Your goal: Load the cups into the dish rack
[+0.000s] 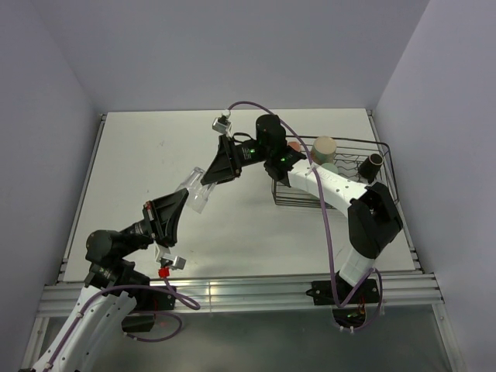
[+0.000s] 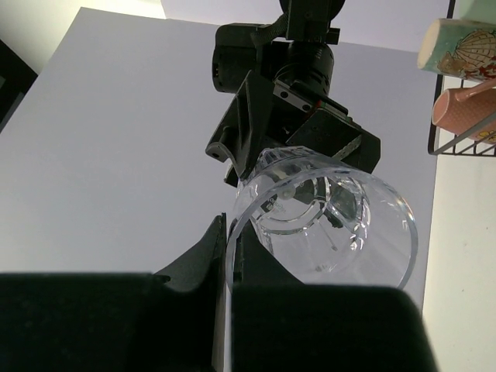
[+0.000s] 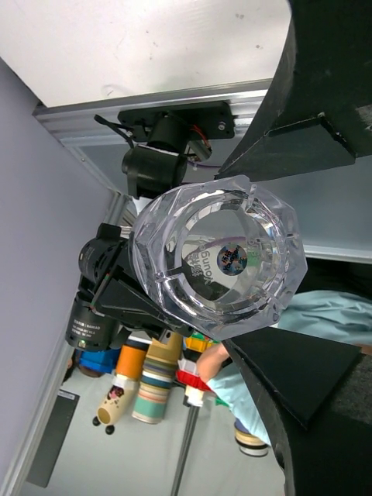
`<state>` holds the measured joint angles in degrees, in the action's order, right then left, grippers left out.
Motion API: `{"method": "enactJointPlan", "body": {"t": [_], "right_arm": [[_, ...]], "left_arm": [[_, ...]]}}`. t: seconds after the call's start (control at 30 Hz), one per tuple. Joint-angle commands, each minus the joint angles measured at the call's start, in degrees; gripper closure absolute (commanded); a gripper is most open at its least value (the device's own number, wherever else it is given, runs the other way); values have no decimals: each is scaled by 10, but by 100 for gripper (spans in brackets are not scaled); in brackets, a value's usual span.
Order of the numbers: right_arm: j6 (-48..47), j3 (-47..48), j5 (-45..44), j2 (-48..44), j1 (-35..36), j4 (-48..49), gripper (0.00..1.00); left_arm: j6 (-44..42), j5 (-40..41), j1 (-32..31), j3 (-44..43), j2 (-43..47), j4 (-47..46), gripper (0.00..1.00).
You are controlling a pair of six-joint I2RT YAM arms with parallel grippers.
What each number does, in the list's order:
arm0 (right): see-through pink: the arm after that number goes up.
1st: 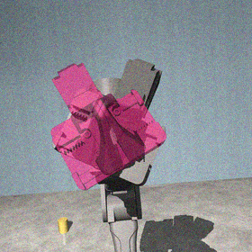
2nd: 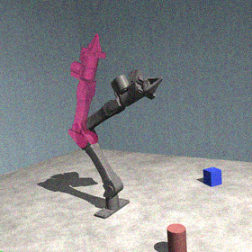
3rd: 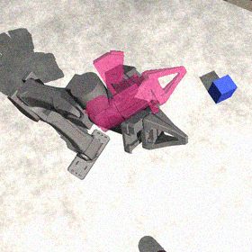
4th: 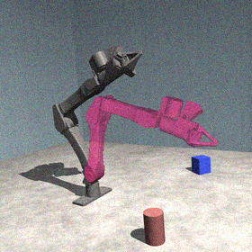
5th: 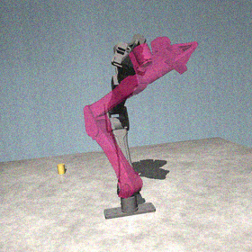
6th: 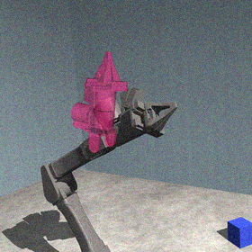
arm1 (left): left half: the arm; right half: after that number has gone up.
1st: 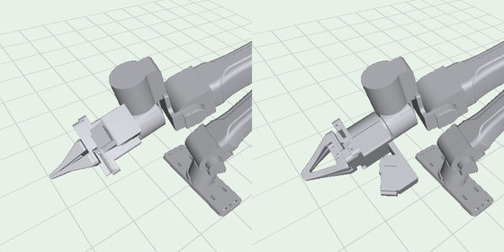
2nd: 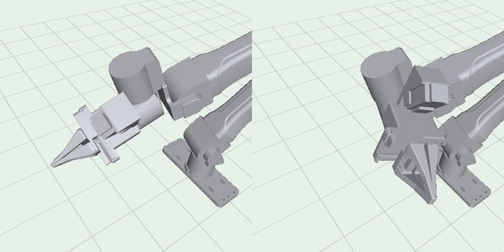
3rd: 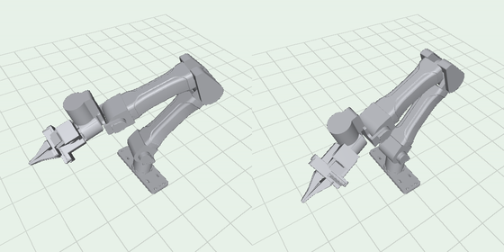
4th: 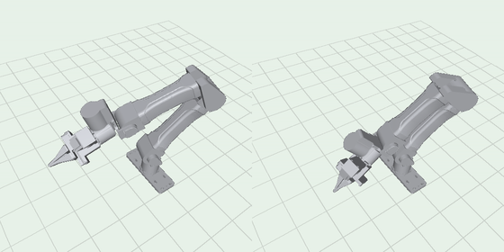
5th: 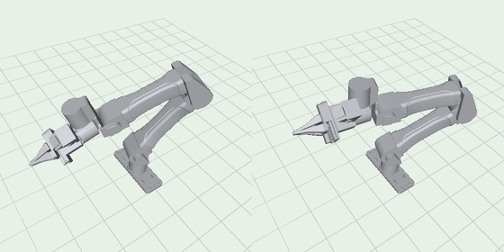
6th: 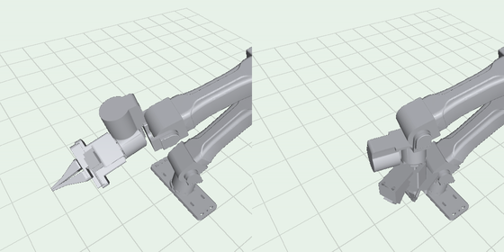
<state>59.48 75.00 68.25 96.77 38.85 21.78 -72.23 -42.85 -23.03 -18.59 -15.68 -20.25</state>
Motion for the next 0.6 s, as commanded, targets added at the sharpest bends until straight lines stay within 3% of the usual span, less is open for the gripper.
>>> {"method": "enactJointPlan", "body": {"t": [0.0, 0.13, 0.17, 0.27, 0.4, 0.57], "right_arm": [[-5, 30, 18, -22, 4, 27, 57], [-19, 36, 22, -26, 4, 12, 72], [-25, 37, 22, -27, 4, 6, 75], [-43, 35, 22, -34, 4, -11, 90], [-74, 39, 20, -41, -3, -38, 99], [-89, 58, 14, -49, -36, -66, 100]], "left_arm": [[-16, -16, -1, -10, -1, 3, 95], [-27, -17, -1, -10, -3, 10, 73], [-29, -15, -1, -10, -4, 10, 59], [-25, -12, -1, -13, -5, 11, 40], [-28, -9, -1, -15, -3, 16, 23], [-21, 4, -1, -24, -1, 23, 12]]}}
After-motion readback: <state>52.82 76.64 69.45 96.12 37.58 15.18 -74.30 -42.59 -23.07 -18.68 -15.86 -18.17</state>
